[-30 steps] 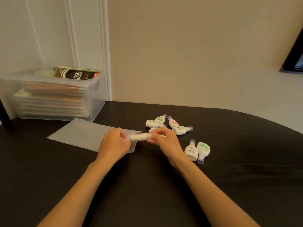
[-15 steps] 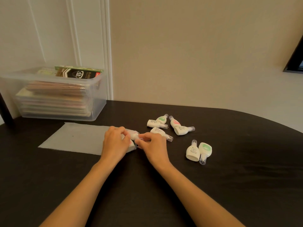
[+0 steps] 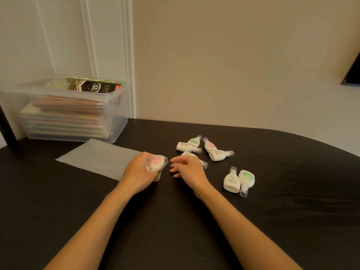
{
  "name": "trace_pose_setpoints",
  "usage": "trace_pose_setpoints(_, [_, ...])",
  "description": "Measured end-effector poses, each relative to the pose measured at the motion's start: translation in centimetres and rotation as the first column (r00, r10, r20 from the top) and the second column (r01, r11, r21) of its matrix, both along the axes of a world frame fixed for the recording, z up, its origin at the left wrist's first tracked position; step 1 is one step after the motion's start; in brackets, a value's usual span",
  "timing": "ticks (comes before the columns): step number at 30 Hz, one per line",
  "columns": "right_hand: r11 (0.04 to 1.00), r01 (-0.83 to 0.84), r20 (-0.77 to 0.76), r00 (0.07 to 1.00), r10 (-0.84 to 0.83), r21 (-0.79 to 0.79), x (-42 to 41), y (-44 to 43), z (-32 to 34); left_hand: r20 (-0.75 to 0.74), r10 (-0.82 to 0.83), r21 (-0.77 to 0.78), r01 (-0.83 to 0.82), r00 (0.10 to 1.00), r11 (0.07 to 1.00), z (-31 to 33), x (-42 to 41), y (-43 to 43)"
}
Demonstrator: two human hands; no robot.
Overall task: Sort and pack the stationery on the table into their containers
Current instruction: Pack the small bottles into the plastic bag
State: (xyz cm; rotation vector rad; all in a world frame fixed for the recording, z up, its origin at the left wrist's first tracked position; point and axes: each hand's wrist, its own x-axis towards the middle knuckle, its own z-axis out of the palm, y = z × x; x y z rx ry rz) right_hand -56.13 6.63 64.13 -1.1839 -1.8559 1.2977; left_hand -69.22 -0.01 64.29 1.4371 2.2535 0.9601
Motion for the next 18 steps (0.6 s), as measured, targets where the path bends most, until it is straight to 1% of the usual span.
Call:
trace_pose_setpoints(4, [0.967, -0.031, 0.167, 0.986, -0.012, 0.254, -0.4, 0.6, -0.6, 0.025, -0.228, -0.035, 0.229, 0.973, 0.973, 0.7, -0.4, -0.8])
trace_pose_setpoints(6, [0.948, -0.033, 0.200, 0.979, -0.033, 0.318, -0.4, 0.6, -0.5, 0.023, -0.269, -0.027, 0.269, 0.963, 0.963, 0.7, -0.5, -1.0])
trace_pose_setpoints(8, [0.942, -0.022, 0.191, 0.981, -0.045, 0.335, -0.2, 0.4, -0.5, -0.005, -0.267, -0.022, 0.267, 0.964, 0.964, 0.5, -0.4, -1.1])
trace_pose_setpoints(10, [0.929, -0.002, 0.197, 0.977, -0.076, 0.370, 0.0, 0.3, -0.6, -0.063, -0.238, -0.007, 0.238, 0.969, 0.971, 0.1, -0.2, -1.1])
trace_pose_setpoints(15, [0.916, -0.004, 0.249, 0.963, -0.105, 0.401, 0.1, 0.0, -0.5, -0.181, -0.099, 0.075, 0.114, 0.978, 0.991, -0.2, 0.3, -1.7])
trace_pose_setpoints(18, [0.918, 0.002, 0.243, 0.964, -0.107, 0.397, 0.7, -0.4, -0.3, -0.231, -0.111, 0.092, 0.135, 0.967, 0.987, -0.4, 0.5, -2.0])
